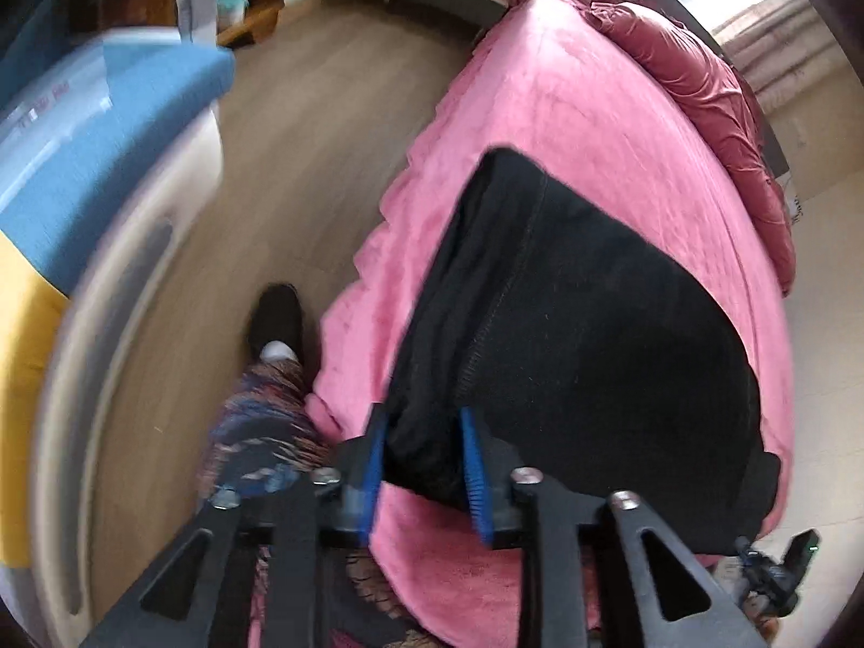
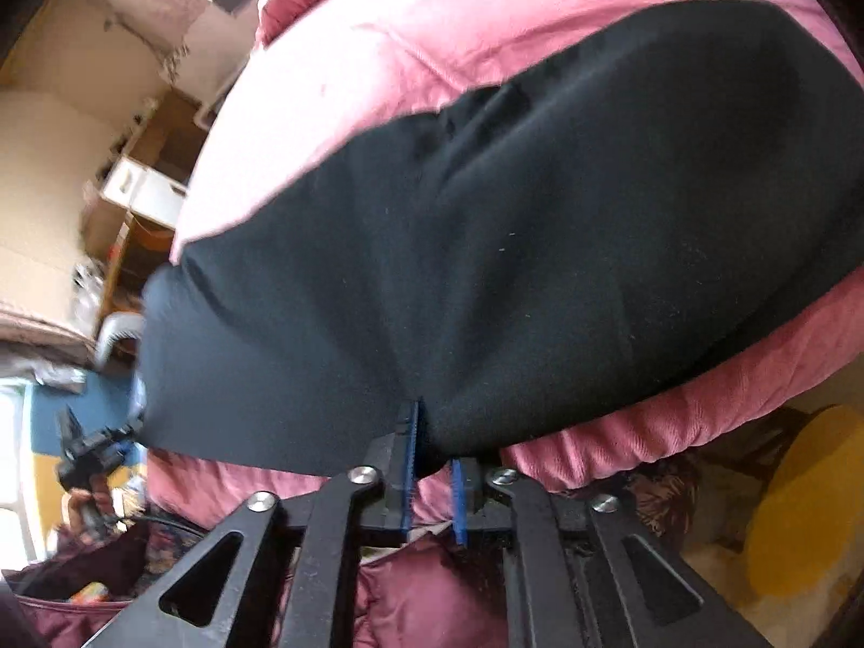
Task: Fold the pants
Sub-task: 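Open both grippers and release the folded trousers onto the bed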
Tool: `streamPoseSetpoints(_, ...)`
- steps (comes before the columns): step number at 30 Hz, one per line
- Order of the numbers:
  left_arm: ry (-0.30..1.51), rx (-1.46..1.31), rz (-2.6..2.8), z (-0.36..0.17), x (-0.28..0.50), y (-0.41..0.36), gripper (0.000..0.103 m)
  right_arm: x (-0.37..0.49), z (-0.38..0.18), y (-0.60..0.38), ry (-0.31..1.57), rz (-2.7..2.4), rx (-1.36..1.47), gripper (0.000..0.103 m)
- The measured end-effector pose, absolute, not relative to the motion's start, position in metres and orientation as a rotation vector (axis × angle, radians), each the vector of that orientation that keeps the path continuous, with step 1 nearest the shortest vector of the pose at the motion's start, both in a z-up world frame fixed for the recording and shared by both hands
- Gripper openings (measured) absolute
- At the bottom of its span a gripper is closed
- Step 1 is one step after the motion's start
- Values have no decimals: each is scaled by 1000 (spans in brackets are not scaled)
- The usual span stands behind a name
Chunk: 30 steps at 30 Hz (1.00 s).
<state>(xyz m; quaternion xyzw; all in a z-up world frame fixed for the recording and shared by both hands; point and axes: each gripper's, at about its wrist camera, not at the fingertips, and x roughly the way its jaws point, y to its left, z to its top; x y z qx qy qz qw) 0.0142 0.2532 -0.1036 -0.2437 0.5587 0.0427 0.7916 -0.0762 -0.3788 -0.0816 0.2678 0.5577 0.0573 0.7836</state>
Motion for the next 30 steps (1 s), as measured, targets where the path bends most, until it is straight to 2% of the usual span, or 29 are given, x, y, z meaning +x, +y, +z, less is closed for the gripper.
streamPoseSetpoints(2,1164,-495,132,-90,10,257,32,-82,-75,-397,1179,112,594,41)
streamPoseSetpoints(7,987,-445,189,-40,7,256,32,-97,-54,-467,1028,-64,711,41)
streamPoseSetpoints(10,960,-410,92,-29,17,230,32,-111,-53,-519,913,-237,818,41)
streamPoseSetpoints(18,1056,-241,-233,-46,55,105,32,-115,-65,-594,784,-451,933,41)
streamPoseSetpoints(24,1137,-191,-329,-63,69,59,32,-81,-77,-616,837,-514,923,41)
streamPoseSetpoints(25,1148,-177,-345,-65,70,53,32,-74,-79,-618,859,-535,908,40)
streamPoseSetpoints(26,1153,-167,-358,-66,70,49,32,-69,-79,-618,874,-541,892,32)
streamPoseSetpoints(27,1157,-159,-364,-66,71,46,32,-64,-78,-617,903,-551,861,18)
streamPoseSetpoints(28,1162,-149,-373,-67,71,44,32,-61,-72,-614,923,-551,814,13)
streamPoseSetpoints(30,1164,-148,-383,-68,67,41,32,-54,-53,-603,899,-535,775,10)
